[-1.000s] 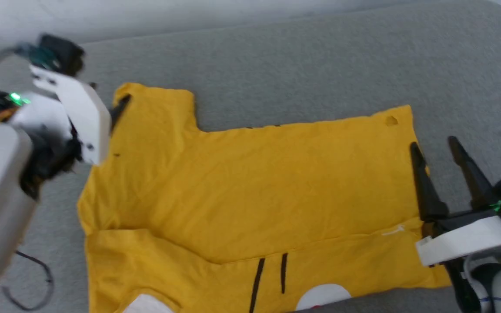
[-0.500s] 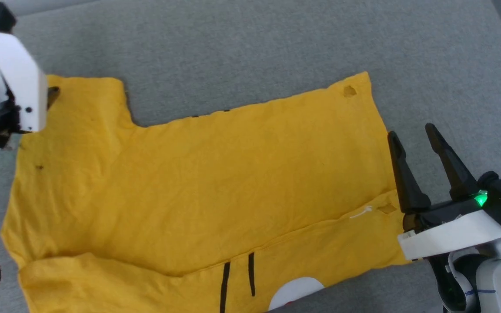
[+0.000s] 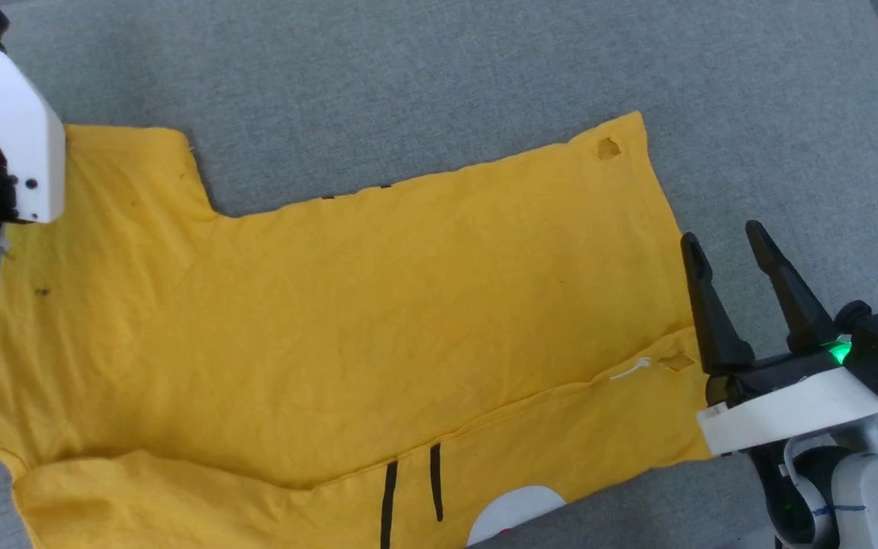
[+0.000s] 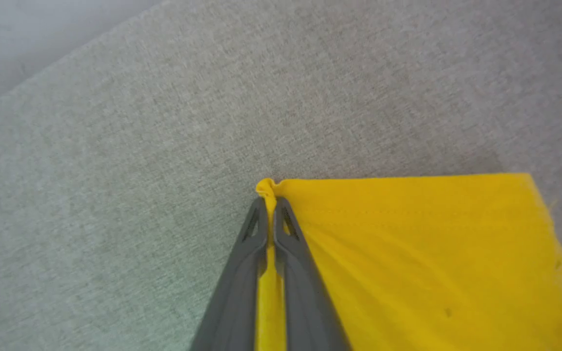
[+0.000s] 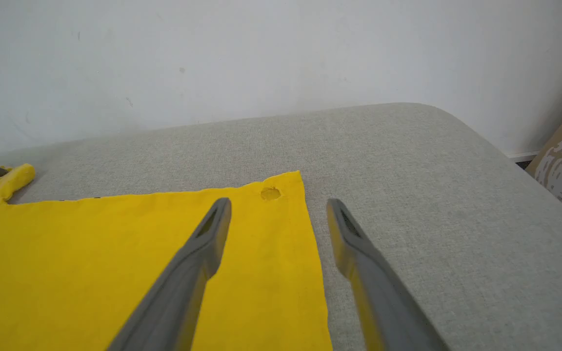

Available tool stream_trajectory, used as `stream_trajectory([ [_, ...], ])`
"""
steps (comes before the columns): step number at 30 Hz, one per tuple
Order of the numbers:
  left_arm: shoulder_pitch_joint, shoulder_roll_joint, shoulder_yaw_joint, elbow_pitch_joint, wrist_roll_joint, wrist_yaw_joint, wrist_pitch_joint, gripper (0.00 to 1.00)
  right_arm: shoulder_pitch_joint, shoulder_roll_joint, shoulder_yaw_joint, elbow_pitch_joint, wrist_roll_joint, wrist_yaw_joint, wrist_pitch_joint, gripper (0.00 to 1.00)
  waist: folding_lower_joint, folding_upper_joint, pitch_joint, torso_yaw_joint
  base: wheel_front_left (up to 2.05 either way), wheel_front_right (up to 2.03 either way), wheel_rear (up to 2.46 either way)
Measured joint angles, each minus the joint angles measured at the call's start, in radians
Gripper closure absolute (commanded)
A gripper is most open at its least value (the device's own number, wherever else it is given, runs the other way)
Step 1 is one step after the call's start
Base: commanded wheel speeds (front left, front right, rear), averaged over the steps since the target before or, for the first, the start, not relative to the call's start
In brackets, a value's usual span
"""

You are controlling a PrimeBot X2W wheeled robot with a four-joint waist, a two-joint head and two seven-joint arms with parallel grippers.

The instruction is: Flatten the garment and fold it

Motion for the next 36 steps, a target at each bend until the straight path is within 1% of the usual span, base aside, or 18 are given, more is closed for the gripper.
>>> stream_trajectory([
  [5, 0.025, -0.026, -0.007, 0.008, 0.031, 0.0, -0.128, 1.0, 0.0, -0.007, -0.033, 0.013, -0.007, 0.0, 0.03, 0.0, 0.0002, 0.0, -0.031, 0.02, 0.0, 0.0, 0.0],
  [9, 0.047, -0.045, -0.02, -0.011, 0.059, 0.0, -0.218, 1.0, 0.002, -0.062, -0.049, 0.008, -0.004, 0.0, 0.1, 0.0, 0.0002, 0.0, -0.063, 0.051, 0.0, 0.0, 0.0],
  [11, 0.064, -0.049, -0.024, -0.045, 0.076, 0.0, -0.27, 1.0, 0.002, -0.105, -0.049, 0.002, 0.012, 0.0, 0.154, 0.0, 0.0001, 0.0, -0.079, 0.07, 0.0, 0.0, 0.0],
  [13, 0.085, -0.047, -0.028, -0.092, 0.1, 0.01, -0.329, 1.0, -0.002, -0.153, -0.048, 0.003, 0.044, 0.0, 0.225, 0.0, 0.0001, 0.0, -0.095, 0.092, 0.0, 0.0, 0.0],
  [14, 0.1, -0.048, -0.029, -0.117, 0.105, 0.014, -0.35, 1.0, -0.006, -0.184, -0.044, 0.006, 0.059, 0.0, 0.261, 0.0, 0.0001, 0.0, -0.103, 0.103, 0.0, 0.0, 0.0],
  [17, 0.162, -0.052, -0.031, -0.208, 0.108, 0.044, -0.402, 1.0, -0.047, -0.293, -0.031, 0.022, 0.075, 0.0, 0.368, 0.0, 0.0, 0.0, -0.121, 0.141, 0.0, 0.0, 0.0],
  [19, 0.198, -0.051, -0.039, -0.279, 0.119, 0.059, -0.425, 1.0, -0.089, -0.347, -0.021, 0.045, 0.102, 0.0, 0.441, 0.0, 0.0, 0.0, -0.13, 0.169, 0.0, 0.0, 0.0],
  [23, 0.256, -0.051, -0.04, -0.423, 0.137, 0.113, -0.463, 1.0, -0.188, -0.43, 0.03, 0.106, 0.159, 0.0, 0.566, 0.0, 0.0, 0.0, -0.138, 0.226, 0.0, 0.0, 0.0],
  [25, 0.277, -0.052, -0.047, -0.492, 0.151, 0.132, -0.474, 1.0, -0.239, -0.482, 0.062, 0.149, 0.164, 0.0, 0.608, 0.0, 0.0, 0.0, -0.137, 0.254, 0.0, 0.0, 0.0],
  [27, 0.295, -0.054, -0.055, -0.551, 0.161, 0.148, -0.48, 1.0, -0.291, -0.519, 0.092, 0.198, 0.171, 0.0, 0.64, 0.0, 0.0, 0.0, -0.133, 0.282, 0.0, 0.0, 0.0],
  [30, 0.312, -0.058, -0.067, -0.615, 0.176, 0.167, -0.483, 1.0, -0.363, -0.55, 0.14, 0.275, 0.174, 0.0, 0.67, 0.0, 0.0001, 0.0, -0.121, 0.32, 0.0, 0.0, 0.0],
  [36, 0.315, -0.082, -0.097, -0.681, 0.203, 0.18, -0.489, 1.0, -0.456, -0.59, 0.242, 0.435, 0.171, 0.0, 0.681, 0.0, 0.0001, 0.0, -0.09, 0.385, 0.0, 0.0, 0.0],
])
